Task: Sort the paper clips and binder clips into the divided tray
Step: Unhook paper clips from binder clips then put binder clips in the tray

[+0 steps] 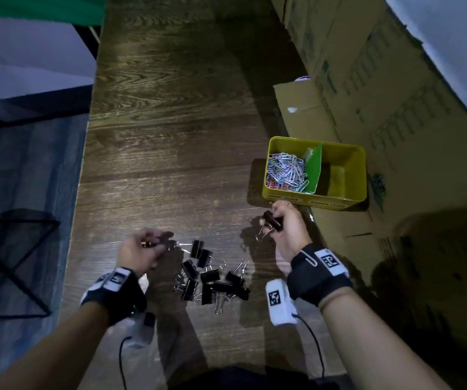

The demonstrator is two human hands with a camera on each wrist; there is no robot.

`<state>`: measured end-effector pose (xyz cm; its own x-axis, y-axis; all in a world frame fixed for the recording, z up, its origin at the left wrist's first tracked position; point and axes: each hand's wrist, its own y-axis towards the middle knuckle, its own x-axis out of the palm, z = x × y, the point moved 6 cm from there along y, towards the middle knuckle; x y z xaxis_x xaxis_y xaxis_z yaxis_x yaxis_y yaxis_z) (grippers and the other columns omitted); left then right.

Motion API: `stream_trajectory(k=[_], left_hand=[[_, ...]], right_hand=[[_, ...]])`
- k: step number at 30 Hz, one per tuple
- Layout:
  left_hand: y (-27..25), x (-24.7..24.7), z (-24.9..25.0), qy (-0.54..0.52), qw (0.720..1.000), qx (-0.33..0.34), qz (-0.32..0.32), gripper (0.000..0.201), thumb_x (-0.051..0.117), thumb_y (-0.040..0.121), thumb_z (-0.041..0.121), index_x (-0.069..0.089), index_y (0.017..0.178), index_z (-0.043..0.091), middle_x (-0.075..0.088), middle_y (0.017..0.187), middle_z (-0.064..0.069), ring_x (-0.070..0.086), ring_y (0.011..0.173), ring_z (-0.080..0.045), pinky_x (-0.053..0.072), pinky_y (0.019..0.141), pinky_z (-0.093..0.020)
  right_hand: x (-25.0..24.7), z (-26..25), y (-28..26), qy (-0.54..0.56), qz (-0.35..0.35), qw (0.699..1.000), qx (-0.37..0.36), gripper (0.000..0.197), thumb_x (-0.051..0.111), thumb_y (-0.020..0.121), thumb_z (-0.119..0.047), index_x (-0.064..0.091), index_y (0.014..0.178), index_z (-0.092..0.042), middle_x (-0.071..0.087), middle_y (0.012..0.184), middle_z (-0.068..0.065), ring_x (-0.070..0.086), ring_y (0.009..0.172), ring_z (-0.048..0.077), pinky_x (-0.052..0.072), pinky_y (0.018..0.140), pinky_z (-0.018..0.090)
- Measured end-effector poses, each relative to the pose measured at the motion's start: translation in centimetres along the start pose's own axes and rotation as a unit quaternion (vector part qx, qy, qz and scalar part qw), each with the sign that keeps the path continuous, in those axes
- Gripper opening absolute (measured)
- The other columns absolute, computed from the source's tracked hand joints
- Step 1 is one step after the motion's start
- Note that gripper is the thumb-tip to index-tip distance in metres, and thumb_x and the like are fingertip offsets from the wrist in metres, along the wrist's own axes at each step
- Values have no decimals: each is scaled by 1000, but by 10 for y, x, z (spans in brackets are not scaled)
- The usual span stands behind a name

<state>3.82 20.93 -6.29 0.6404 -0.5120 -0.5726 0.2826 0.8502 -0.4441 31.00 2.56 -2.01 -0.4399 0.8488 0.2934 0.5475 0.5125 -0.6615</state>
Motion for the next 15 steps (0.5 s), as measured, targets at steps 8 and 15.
stream_trajectory(k=[8,15], left_hand=[[-11,65,159,-423,885,-64,-184,23,43,89,-1,61,92,13,64,87,-7,70,68,-21,58,59,-29],[-30,176,289,-340,874,-44,-343,12,55,88,22,59,95,12,59,87,-10,59,64,-18,53,49,-24]], right_hand=[[-28,-93,-3,222,-92,970,-31,7,42,85,-18,48,84,-16,45,74,1,41,54,11,29,41,19],[-75,-141,26,39,110,992,-55,15,50,93,-28,56,91,-15,55,92,8,53,72,17,44,63,27]])
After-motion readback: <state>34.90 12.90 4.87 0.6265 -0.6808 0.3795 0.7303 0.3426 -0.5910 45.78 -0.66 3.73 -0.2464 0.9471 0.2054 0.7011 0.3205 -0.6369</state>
